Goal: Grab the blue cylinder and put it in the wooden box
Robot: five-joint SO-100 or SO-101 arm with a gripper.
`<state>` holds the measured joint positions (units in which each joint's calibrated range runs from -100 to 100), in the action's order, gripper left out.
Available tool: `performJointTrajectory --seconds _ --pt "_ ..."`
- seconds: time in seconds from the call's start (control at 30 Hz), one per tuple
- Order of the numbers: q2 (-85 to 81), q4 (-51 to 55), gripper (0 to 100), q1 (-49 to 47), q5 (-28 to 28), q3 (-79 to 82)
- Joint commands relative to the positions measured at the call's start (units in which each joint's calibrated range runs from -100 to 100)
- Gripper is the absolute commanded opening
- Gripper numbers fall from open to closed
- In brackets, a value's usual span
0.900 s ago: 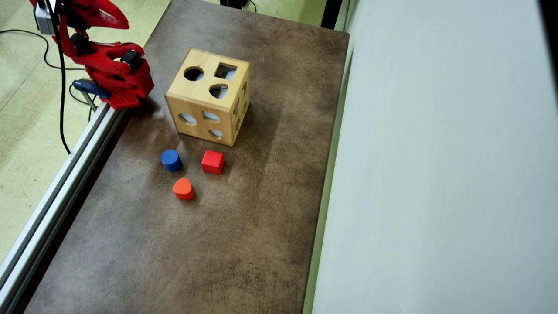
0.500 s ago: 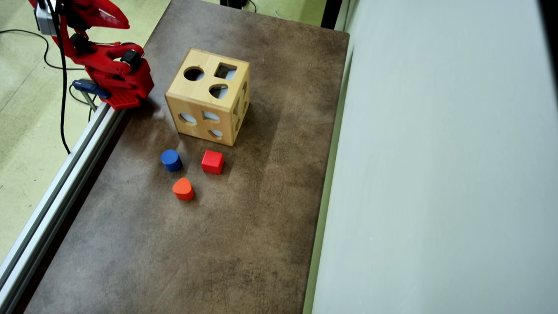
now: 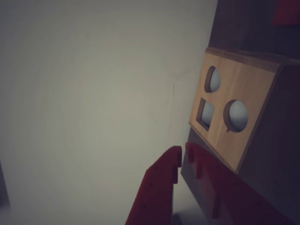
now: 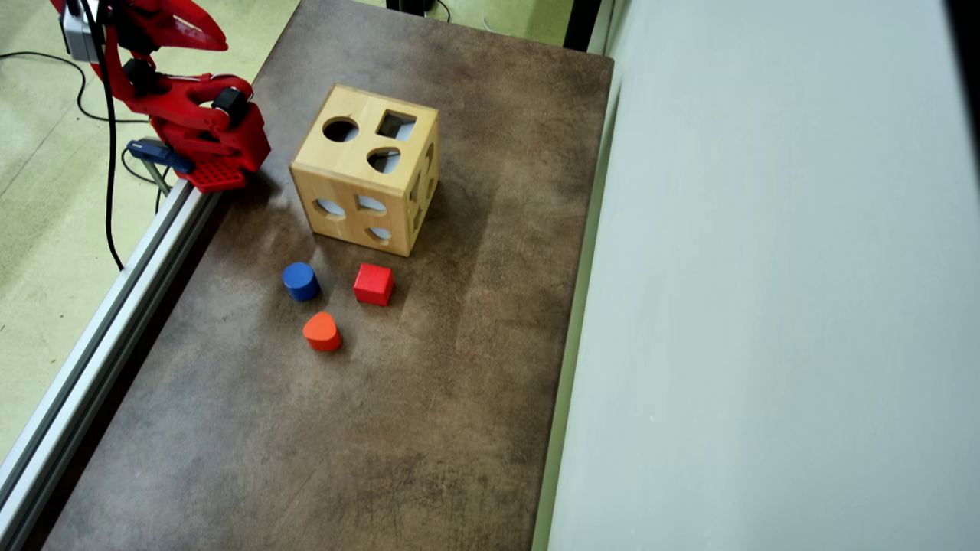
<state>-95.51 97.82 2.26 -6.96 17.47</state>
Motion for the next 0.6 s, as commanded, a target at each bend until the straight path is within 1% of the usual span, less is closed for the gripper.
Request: performJointTrajectory --seconds 0.0,0.3,0.57 --pt "0.7 0.4 3 -0.3 0.0 0.1" --pt "1.5 0.4 3 0.3 -0.3 0.0" --pt "12.7 0.3 3 0.4 0.0 -1.3"
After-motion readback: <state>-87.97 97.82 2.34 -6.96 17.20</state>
